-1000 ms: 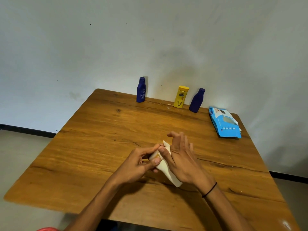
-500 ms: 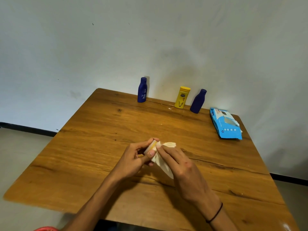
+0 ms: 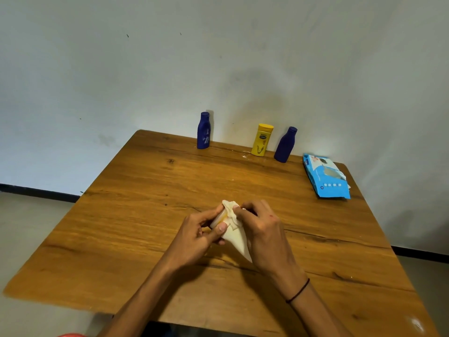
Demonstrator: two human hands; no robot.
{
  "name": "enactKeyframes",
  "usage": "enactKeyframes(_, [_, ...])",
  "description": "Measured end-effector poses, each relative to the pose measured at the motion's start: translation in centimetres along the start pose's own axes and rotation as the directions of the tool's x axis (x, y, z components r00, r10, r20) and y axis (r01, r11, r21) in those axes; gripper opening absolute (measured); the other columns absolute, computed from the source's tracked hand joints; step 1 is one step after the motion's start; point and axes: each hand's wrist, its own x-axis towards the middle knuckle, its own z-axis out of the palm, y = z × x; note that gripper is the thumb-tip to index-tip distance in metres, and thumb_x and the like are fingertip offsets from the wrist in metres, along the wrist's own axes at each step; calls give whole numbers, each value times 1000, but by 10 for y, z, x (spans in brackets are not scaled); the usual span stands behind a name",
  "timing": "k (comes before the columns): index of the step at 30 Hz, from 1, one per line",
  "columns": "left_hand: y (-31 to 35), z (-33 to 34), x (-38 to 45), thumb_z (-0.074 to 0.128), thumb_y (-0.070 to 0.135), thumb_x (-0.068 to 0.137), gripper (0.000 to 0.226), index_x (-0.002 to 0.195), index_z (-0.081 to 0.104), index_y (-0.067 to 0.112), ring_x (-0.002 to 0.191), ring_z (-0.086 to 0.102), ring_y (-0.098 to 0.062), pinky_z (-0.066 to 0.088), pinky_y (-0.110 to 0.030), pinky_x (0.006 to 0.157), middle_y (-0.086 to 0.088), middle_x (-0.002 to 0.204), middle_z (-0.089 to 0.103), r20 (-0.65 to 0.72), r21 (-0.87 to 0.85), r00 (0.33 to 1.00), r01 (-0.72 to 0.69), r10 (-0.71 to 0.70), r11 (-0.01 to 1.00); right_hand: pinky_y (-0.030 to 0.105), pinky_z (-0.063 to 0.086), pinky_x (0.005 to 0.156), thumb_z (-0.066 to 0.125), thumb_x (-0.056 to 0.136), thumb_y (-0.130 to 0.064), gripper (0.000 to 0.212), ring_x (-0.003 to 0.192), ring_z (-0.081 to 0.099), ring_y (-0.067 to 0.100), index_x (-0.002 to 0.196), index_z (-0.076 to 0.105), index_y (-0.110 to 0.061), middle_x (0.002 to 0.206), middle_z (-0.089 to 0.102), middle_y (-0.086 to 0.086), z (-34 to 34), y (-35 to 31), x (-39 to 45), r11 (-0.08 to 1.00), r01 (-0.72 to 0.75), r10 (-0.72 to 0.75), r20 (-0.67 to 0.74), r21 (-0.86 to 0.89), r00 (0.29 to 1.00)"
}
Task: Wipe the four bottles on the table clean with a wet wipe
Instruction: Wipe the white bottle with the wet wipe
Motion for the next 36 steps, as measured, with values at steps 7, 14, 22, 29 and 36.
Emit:
enactKeyframes(7, [4,-9,6,71,7,95,32,123,75,22,92,72,-12,61,-28,66,-2,107,78,17,-119,998,56,-54,991,35,58,72,49,103,-15,34,99,57,26,127,67,1,116,65,16,4,8,-29,884,409,-362,219,-228,906])
enactKeyframes(14, [3,-9,3,66,1,96,34,125,72,18,96,74,-17,64,-31,70,2,113,78,103,-91,992,86,-76,992,36,58,72,52,108,-14,25,95,63,27,121,69,-1,117,67,17,0,38,-34,819,543,-511,193,-185,837])
enactKeyframes(22, [7,-9,4,72,13,93,35,128,70,18,104,73,-19,66,-34,69,4,120,77,60,-109,998,29,-22,994,39,54,69,44,109,-46,50,98,58,22,123,72,-6,114,65,12,0,35,-11,974,183,-200,128,136,971])
enactKeyframes(29, [-1,-24,9,71,13,84,36,120,74,13,96,75,-20,65,-30,66,-1,109,80,16,-166,994,111,-110,980,32,60,73,69,93,-20,36,110,58,24,128,63,-13,127,59,12,-2,50,-40,889,457,-430,305,-19,850])
enactKeyframes(36, [0,-16,17,68,4,94,32,123,72,17,96,75,-17,65,-30,69,4,110,80,40,-100,994,107,-103,989,35,60,67,66,90,-19,40,103,54,24,128,67,-5,121,63,17,5,45,-28,945,305,-277,213,-115,937])
